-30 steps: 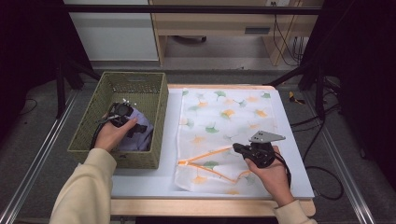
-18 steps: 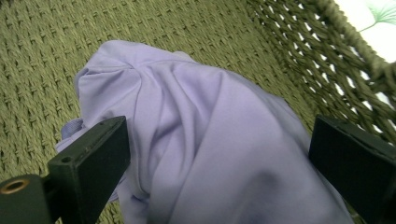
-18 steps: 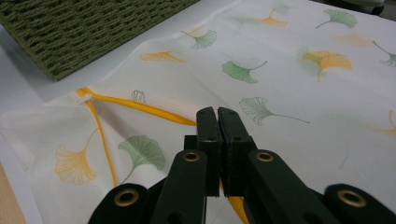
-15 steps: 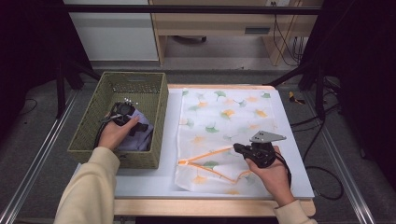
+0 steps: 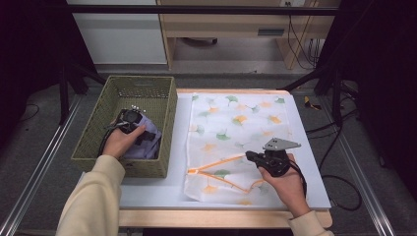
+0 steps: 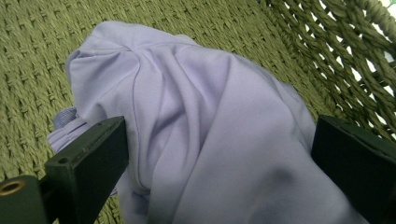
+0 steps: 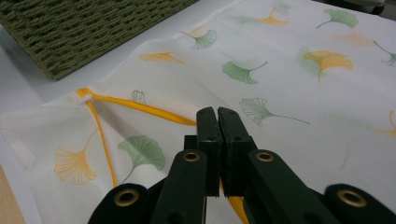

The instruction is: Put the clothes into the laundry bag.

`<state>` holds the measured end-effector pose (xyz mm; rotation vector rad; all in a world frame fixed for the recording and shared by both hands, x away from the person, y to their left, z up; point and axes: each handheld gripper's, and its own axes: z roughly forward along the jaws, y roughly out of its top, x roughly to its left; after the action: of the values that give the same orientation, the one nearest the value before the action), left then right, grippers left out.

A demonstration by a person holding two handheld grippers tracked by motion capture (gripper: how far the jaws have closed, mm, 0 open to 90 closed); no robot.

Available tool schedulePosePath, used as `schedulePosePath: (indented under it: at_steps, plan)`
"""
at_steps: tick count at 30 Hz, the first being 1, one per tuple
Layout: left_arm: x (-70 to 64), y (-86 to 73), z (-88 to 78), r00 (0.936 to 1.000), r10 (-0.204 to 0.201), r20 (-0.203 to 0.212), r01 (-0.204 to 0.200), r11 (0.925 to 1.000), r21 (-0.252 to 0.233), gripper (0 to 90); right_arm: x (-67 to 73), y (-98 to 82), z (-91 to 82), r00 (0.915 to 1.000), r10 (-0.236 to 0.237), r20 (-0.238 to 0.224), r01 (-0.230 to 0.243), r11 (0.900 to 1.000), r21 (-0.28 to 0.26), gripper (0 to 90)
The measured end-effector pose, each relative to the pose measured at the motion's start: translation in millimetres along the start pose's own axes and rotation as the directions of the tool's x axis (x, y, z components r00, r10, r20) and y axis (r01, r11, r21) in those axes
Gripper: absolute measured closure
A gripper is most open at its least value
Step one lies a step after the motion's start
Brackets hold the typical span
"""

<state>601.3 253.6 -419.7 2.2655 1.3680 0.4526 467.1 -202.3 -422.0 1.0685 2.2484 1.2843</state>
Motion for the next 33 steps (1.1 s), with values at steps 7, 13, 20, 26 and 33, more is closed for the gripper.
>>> schedulePosePath:
  at_steps: [7, 13, 20, 26, 33]
  plan:
    - [-0.9, 0.4, 4.4, 1.0000, 0.001, 0.000, -0.001, 0.9999, 0.013, 2.4, -0.8, 0.3, -0.7, 0.9999, 0.011, 0.002, -0.011, 1.000, -0.006, 88.5]
    - [0.6, -0.1, 8.2, 1.0000, -0.003, -0.003, 0.003, 0.9997, 0.025, 1.6, -1.3, -0.1, -0.4, 1.0000, 0.005, 0.002, -0.005, 1.000, -0.004, 88.5]
    - [0.8, -0.5, 9.6, 1.0000, 0.001, 0.002, -0.001, 0.9996, 0.029, 1.1, -0.9, -0.6, 0.4, 0.9999, 0.012, 0.002, -0.012, 1.000, -0.002, 88.5]
    - [1.3, 0.3, 10.8, 1.0000, 0.001, 0.000, -0.001, 0.9995, 0.032, 0.8, -0.9, -0.8, 0.7, 1.0000, 0.008, 0.002, -0.008, 1.000, 0.001, 88.5]
    - [0.3, 1.1, 12.4, 1.0000, 0.005, 0.001, -0.005, 0.9993, 0.038, 0.8, -1.9, -1.3, 0.2, 0.9999, 0.014, 0.008, -0.014, 1.000, 0.000, 88.3]
